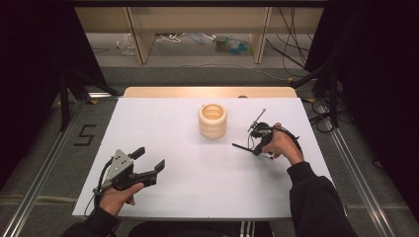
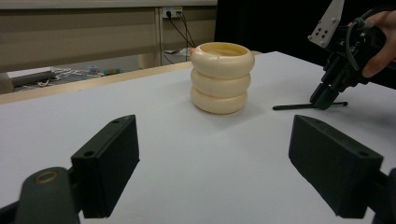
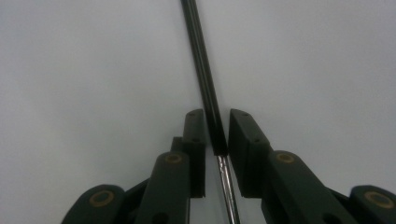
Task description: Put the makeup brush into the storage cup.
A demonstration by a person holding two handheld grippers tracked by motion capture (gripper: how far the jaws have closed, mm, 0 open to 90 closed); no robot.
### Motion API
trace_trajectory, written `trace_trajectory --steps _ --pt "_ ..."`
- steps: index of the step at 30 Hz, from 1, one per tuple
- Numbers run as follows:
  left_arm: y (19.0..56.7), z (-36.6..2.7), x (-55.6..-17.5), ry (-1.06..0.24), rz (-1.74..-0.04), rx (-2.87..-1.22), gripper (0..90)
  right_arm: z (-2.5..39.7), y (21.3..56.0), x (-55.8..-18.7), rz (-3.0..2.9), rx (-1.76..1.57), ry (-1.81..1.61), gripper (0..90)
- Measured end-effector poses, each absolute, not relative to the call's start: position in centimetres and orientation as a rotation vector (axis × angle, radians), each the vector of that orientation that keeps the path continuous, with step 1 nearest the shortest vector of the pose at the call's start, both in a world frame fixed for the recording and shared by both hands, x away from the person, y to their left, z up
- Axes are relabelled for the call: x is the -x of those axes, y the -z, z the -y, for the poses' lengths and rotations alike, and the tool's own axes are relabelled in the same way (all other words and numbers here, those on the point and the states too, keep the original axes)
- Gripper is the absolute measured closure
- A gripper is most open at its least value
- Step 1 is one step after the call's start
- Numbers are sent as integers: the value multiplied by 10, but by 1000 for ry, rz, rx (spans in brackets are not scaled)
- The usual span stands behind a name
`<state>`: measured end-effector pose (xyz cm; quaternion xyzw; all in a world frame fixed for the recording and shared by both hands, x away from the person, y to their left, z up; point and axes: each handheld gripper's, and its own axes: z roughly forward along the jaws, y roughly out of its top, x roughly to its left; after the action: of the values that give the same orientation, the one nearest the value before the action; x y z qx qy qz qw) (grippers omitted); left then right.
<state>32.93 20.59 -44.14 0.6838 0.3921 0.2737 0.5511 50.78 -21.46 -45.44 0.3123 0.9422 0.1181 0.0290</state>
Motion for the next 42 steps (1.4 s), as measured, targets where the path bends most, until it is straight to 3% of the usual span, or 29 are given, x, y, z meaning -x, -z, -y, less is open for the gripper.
trace_trajectory --steps 18,42 --pt "442 -205 -330 -642 -927 -1618 160 210 454 -506 -2909 -925 -329 839" --pt "442 -205 -330 -639 -927 -1620 162 209 441 -501 -2891 -880 -345 841"
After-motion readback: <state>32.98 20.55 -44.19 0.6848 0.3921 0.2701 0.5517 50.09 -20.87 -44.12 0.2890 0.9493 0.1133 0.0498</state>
